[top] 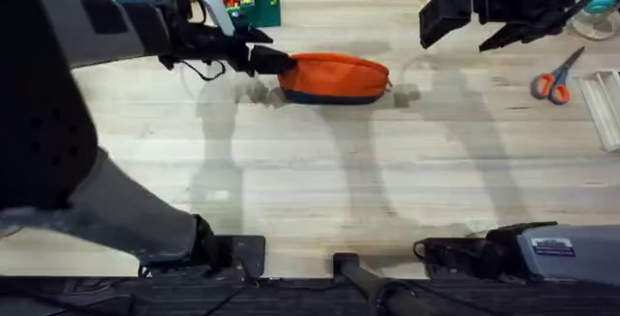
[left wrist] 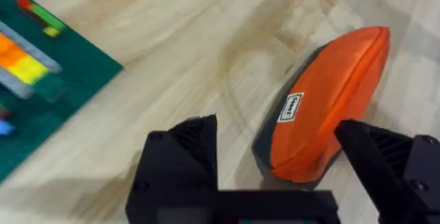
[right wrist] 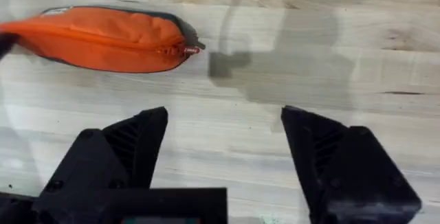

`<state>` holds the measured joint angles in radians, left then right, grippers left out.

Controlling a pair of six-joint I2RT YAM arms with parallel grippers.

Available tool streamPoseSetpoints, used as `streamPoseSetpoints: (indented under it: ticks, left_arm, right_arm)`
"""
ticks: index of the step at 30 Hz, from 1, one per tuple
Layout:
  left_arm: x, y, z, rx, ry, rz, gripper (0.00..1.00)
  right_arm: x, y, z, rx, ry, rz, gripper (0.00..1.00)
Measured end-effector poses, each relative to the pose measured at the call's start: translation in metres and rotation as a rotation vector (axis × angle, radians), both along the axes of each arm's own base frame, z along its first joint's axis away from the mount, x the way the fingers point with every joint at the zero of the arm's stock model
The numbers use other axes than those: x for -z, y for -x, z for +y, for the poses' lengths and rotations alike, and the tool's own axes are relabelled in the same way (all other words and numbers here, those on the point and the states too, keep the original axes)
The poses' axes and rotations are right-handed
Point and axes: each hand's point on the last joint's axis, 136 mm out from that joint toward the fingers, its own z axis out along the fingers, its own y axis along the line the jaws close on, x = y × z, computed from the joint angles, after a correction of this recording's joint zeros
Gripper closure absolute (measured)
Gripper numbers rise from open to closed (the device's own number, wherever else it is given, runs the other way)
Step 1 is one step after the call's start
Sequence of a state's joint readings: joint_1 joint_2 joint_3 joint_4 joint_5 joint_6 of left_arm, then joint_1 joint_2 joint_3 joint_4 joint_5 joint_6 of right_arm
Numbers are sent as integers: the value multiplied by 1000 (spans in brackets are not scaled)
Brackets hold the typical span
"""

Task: Unzip the bag, pick up the pens from the table one at a time and place them inside, then zip the bag closed.

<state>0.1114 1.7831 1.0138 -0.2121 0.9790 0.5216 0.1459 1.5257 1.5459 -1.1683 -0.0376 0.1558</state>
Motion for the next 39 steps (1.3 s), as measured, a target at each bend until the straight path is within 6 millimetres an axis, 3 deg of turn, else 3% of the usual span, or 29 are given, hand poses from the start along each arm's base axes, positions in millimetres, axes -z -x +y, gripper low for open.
streamPoseSetpoints:
  ticks: [5, 10, 21, 34, 39]
  left_arm:
    - [-45, -4, 7, -56, -79, -122, 5]
    - [-86, 10, 4, -90, -147, -188, 6]
    - [-104, 70, 3, -199, -281, -42, 5]
    - [-150, 135, 36, -545, -246, 44, 6]
    - [-159, 156, 43, -615, -222, 51, 6]
  right_arm:
    - [-4, -1, 0, -8, 1, -9, 5]
    - [-12, -2, 0, -18, 3, -25, 5]
    - [-37, 19, 4, -50, 12, 16, 5]
    - [-48, 71, 72, -265, 9, 60, 5]
    - [-52, 82, 81, -248, -10, 65, 5]
